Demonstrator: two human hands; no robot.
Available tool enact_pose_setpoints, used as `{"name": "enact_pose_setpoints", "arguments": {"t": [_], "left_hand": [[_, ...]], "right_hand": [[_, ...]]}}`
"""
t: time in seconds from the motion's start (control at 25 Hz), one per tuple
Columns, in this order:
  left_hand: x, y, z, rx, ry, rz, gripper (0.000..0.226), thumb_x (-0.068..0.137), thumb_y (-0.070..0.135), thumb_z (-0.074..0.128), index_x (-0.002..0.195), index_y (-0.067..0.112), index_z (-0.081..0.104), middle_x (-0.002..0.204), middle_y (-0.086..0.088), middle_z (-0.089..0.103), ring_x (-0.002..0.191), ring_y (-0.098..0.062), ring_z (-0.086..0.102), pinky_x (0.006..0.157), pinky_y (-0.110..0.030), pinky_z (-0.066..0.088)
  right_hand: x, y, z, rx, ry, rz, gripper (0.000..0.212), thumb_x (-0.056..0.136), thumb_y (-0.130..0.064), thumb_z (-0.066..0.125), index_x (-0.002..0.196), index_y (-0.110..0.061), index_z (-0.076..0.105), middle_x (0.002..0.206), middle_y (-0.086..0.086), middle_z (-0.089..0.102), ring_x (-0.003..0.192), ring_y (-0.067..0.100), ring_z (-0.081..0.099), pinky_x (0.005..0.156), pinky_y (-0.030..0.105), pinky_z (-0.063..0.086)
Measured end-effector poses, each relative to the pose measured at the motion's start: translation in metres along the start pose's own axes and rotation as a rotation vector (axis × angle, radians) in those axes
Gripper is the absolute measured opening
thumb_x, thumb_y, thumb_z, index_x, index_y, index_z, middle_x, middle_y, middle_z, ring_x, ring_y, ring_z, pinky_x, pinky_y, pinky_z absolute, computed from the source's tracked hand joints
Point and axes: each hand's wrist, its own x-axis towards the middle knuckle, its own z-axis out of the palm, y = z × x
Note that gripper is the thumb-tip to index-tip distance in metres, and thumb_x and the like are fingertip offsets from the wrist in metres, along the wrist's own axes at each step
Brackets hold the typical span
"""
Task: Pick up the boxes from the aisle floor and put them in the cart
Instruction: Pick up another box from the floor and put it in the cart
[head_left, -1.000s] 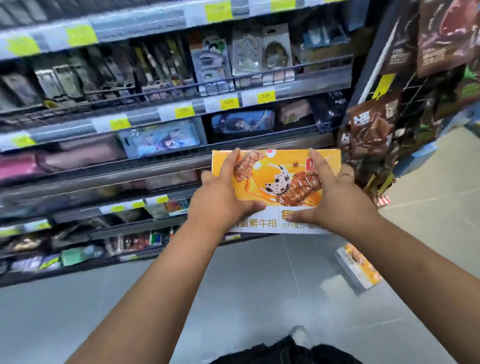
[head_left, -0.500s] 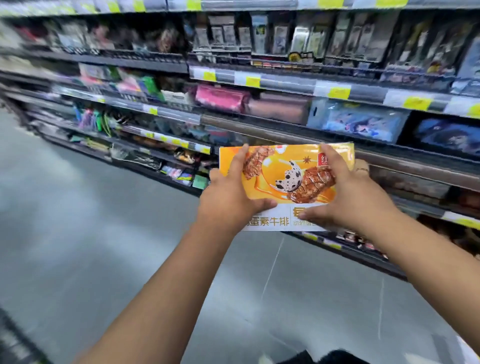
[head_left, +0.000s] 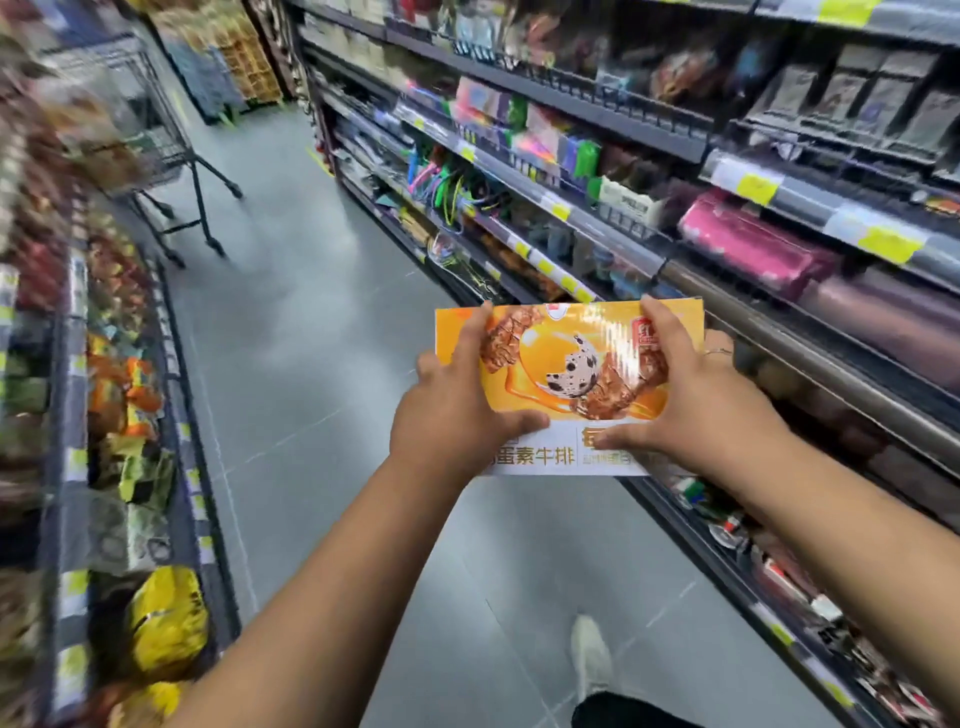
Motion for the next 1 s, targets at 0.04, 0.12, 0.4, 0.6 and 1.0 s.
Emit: {"name": "enact_pose_setpoints", "arguments": {"t": [0.04, 0.12, 0.4, 0.6, 1.0], "left_hand": [[0.013, -0.007, -0.006, -0.005, 0.027, -0.037, 0.115, 0.062, 0.063, 0.08, 0.146, 0.055, 0.001, 0.127, -0.011, 0.042, 0.105, -0.037, 0.06, 0.089, -0.037, 0.046], [0.038, -0.02, -0.02, -0.009, 0.074, -0.116, 0.115, 0.062, 0.063, 0.079, 0.146, 0.054, 0.001, 0.127, -0.011, 0.042, 0.106, -0.037, 0.06, 0.09, -0.038, 0.046], [0.114, -0.084, -0.074, -0.046, 0.221, -0.372, 0.117, 0.062, 0.064, 0.08, 0.148, 0.052, 0.002, 0.126, -0.012, 0.043, 0.104, -0.038, 0.061, 0.089, -0.038, 0.047], [0.176, -0.175, -0.119, -0.062, 0.275, -0.496, 0.119, 0.06, 0.065, 0.079, 0.149, 0.051, 0.001, 0.128, -0.015, 0.043, 0.104, -0.039, 0.061, 0.093, -0.039, 0.046], [0.331, -0.341, -0.254, 0.003, 0.328, -0.547, 0.118, 0.061, 0.067, 0.078, 0.147, 0.053, -0.002, 0.127, -0.014, 0.042, 0.104, -0.038, 0.06, 0.087, -0.038, 0.047]], "right_hand": [[0.022, -0.011, 0.0, -0.008, -0.017, -0.045, 0.138, 0.044, -0.066, 0.085, 0.145, -0.052, -0.009, 0.136, 0.02, 0.032, 0.107, 0.038, 0.059, 0.093, 0.041, 0.047], [0.065, -0.036, 0.0, -0.039, -0.055, -0.139, 0.14, 0.044, -0.067, 0.085, 0.146, -0.05, -0.009, 0.137, 0.021, 0.032, 0.11, 0.038, 0.057, 0.094, 0.041, 0.045], [0.192, -0.148, 0.02, -0.089, -0.168, -0.406, 0.141, 0.044, -0.065, 0.085, 0.147, -0.049, -0.009, 0.139, 0.024, 0.028, 0.111, 0.04, 0.055, 0.095, 0.04, 0.044], [0.269, -0.256, 0.069, -0.126, -0.234, -0.534, 0.141, 0.043, -0.068, 0.084, 0.147, -0.047, -0.009, 0.14, 0.025, 0.029, 0.107, 0.041, 0.058, 0.096, 0.041, 0.045], [0.416, -0.478, 0.143, -0.048, -0.272, -0.581, 0.136, 0.048, -0.063, 0.085, 0.147, -0.049, -0.006, 0.144, 0.021, 0.025, 0.109, 0.042, 0.057, 0.095, 0.041, 0.045]]}}
